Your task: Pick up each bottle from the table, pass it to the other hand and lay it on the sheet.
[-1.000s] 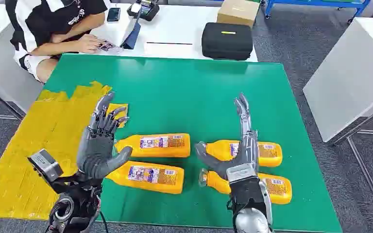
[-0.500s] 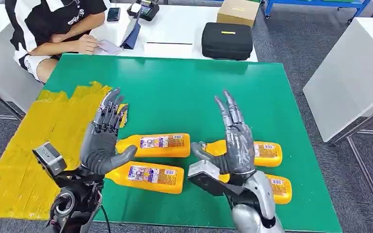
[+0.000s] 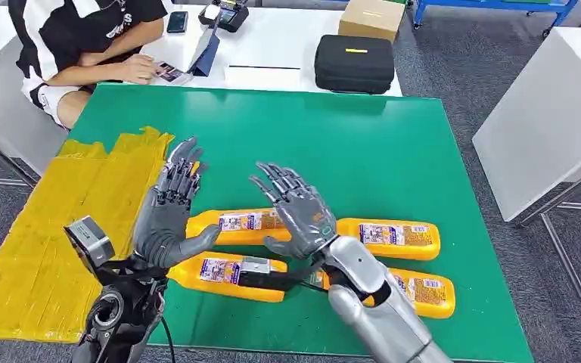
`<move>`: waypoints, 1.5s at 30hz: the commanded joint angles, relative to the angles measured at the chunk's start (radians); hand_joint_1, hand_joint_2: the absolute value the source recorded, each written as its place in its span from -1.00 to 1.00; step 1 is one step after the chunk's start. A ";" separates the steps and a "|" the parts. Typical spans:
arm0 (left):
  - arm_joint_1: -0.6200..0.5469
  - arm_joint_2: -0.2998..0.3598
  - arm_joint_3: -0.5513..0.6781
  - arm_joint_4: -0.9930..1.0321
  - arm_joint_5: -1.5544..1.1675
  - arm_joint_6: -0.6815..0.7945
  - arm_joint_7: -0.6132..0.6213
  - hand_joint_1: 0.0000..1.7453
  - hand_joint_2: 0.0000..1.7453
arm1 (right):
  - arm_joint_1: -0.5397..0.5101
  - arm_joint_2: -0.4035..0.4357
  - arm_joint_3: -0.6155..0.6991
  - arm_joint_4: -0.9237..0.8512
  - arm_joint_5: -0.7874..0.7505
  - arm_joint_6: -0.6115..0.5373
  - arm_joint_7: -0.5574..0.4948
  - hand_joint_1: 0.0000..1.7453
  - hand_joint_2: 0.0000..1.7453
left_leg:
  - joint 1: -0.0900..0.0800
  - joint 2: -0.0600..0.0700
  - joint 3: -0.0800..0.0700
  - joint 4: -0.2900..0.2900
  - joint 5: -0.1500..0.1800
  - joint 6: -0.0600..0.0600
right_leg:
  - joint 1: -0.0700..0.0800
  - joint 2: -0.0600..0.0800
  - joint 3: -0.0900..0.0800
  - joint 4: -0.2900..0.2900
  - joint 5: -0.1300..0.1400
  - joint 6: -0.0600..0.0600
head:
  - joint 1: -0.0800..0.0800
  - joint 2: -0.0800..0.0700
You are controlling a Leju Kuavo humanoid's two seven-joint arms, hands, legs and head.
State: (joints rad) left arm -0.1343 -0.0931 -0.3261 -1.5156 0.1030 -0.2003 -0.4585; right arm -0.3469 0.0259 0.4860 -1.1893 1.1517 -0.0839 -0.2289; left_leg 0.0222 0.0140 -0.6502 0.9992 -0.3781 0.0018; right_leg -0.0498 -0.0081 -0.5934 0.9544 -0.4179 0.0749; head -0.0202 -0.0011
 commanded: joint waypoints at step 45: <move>-0.045 -0.023 0.040 0.136 -0.004 -0.010 -0.002 -1.00 1.00 | -0.284 0.095 0.098 0.673 -0.040 0.018 0.000 -1.00 1.00 | 0.000 -0.001 0.005 0.001 -0.002 0.001 | 0.001 0.000 0.004 0.001 -0.002 -0.007 | 0.000 0.000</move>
State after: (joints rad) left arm -0.1512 -0.1160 -0.3052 -1.4324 0.0969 -0.2090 -0.4643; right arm -0.5773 0.1022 0.5718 -0.6325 1.1135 -0.0828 -0.2281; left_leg 0.0222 0.0140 -0.6508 0.9993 -0.3781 0.0018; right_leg -0.0497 -0.0081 -0.5940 0.9545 -0.4179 0.0749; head -0.0198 -0.0011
